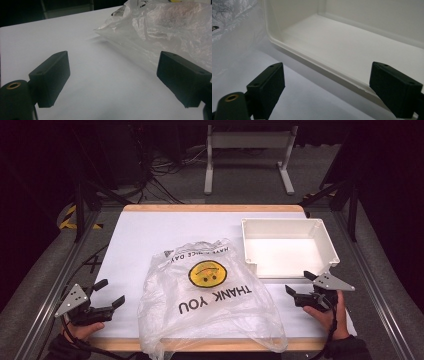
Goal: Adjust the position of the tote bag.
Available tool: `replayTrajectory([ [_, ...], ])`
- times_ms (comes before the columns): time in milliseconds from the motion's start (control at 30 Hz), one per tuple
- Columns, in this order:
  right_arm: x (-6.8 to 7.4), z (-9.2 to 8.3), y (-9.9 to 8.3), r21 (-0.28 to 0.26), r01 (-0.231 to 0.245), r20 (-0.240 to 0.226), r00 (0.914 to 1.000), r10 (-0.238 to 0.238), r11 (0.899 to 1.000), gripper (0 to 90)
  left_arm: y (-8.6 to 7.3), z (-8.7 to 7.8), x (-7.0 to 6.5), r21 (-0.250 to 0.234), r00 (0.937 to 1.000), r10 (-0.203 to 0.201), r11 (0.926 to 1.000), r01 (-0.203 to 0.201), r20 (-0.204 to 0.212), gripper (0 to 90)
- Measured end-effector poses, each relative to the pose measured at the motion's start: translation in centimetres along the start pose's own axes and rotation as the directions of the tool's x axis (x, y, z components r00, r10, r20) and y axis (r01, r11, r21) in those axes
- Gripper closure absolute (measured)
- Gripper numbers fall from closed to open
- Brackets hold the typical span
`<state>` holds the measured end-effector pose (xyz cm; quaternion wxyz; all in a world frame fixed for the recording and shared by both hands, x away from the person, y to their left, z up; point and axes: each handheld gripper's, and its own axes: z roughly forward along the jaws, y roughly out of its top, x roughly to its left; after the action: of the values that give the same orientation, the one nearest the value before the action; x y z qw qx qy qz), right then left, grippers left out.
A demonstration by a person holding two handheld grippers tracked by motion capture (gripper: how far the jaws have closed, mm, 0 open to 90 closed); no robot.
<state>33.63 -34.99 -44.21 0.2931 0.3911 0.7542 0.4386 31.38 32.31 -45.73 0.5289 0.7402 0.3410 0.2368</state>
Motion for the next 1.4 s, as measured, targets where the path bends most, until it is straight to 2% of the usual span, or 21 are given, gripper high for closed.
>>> replayTrajectory([
  [167,0.1,0.2,0.1,0.016,0.003,-0.002,1.0,-0.003,1.0,15.1,0.2,0.2,-0.5,0.029,0.9994,0.034,0.999,-0.034,-0.007,12.0],
  [300,0.0,0.3,0.3,0.04,-0.004,-0.025,0.9997,0.005,0.999,16.5,0.9,-0.2,-1.6,0.045,0.9987,0.037,0.9982,-0.039,0.033,11.0],
  [367,0.1,0.2,0.5,0.042,-0.025,-0.072,0.997,0.028,0.999,16.7,1.9,-0.7,-2.8,0.019,0.997,0.04,0.9989,-0.042,0.066,10.1],
  [467,1.7,-0.4,2.1,0.023,0.021,-0.143,0.9896,-0.017,1.0,18.5,2.6,-0.6,-4.0,0.012,0.9941,0.049,0.9987,-0.05,0.097,7.9],
  [500,1.7,-0.4,2.1,0.023,0.021,-0.143,0.9896,-0.017,1.0,18.5,2.8,-0.4,-4.6,0.017,0.9925,0.055,0.9982,-0.057,0.11,7.9],
  [533,3.0,-0.7,3.5,0.008,0.071,-0.175,0.9821,-0.069,0.997,19.4,3.1,0.4,-5.7,0.046,0.9893,0.066,0.9963,-0.072,0.13,6.6],
  [567,3.0,-0.7,3.5,0.008,0.071,-0.175,0.9821,-0.069,0.997,19.4,3.1,0.4,-5.7,0.046,0.9893,0.066,0.9963,-0.072,0.13,6.2],
  [667,5.2,-0.5,5.4,-0.007,0.112,-0.264,0.9581,-0.11,0.994,20.4,3.1,1.7,-6.7,0.096,0.9835,0.087,0.99,-0.103,0.159,6.2],
  [767,6.5,0.0,5.8,0.025,0.152,-0.277,0.9506,-0.139,0.988,19.4,3.0,2.7,-6.8,0.131,0.9814,0.054,0.9883,-0.079,0.184,6.3],
  [833,7.6,0.9,6.0,0.044,0.174,-0.314,0.9372,-0.152,0.984,18.7,3.0,3.0,-7.1,0.144,0.9798,0.041,0.9871,-0.07,0.196,7.0],
  [933,8.5,2.2,5.9,0.12,0.242,-0.259,0.944,-0.205,0.963,19.1,3.3,3.1,-7.4,0.138,0.9767,0.054,0.9869,-0.084,0.208,7.6],
  [967,8.5,2.5,5.7,0.13,0.243,-0.261,0.9437,-0.203,0.961,19.2,3.3,3.2,-7.5,0.144,0.9754,0.052,0.986,-0.084,0.214,8.0],
  [1033,8.5,3.1,5.4,0.156,0.231,-0.263,0.9468,-0.185,0.96,22.1,3.1,4.0,-7.8,0.189,0.98,0.051,0.978,-0.088,0.192,9.9],
  [1133,8.7,3.9,4.7,0.198,0.233,-0.29,0.9418,-0.17,0.952,32.9,2.6,5.0,-7.6,0.273,0.9842,0.08,0.9543,-0.121,0.158,21.0],
  [1167,8.7,3.9,4.7,0.198,0.233,-0.29,0.9418,-0.17,0.952,32.9,2.6,5.0,-7.6,0.273,0.9842,0.08,0.9543,-0.121,0.158,27.4],
  [1200,8.8,4.0,4.6,0.211,0.243,-0.297,0.9389,-0.175,0.947,37.3,2.5,5.2,-7.4,0.294,0.984,0.066,0.9491,-0.113,0.165,27.4],
  [1233,9.0,4.2,4.4,0.216,0.248,-0.314,0.9334,-0.174,0.944,45.2,2.4,5.4,-7.3,0.312,0.9837,0.075,0.9422,-0.123,0.163,36.8],
  [1300,9.3,4.3,4.2,0.222,0.26,-0.333,0.926,-0.177,0.94,56.5,2.2,5.6,-6.8,0.344,0.9816,0.097,0.9271,-0.149,0.165,45.8],
  [1333,9.5,4.4,4.1,0.218,0.268,-0.347,0.92,-0.181,0.938,64.9,2.2,5.6,-6.7,0.356,0.98,0.108,0.9202,-0.163,0.167,56.1],
  [1367,9.5,4.4,4.1,0.218,0.268,-0.347,0.92,-0.181,0.938,64.9,2.2,5.6,-6.7,0.356,0.98,0.108,0.9202,-0.163,0.167,61.5],
  [1400,9.8,4.2,4.0,0.211,0.284,-0.38,0.9055,-0.189,0.935,75.6,2.1,5.7,-6.5,0.374,0.978,0.117,0.9107,-0.175,0.172,69.4],
])
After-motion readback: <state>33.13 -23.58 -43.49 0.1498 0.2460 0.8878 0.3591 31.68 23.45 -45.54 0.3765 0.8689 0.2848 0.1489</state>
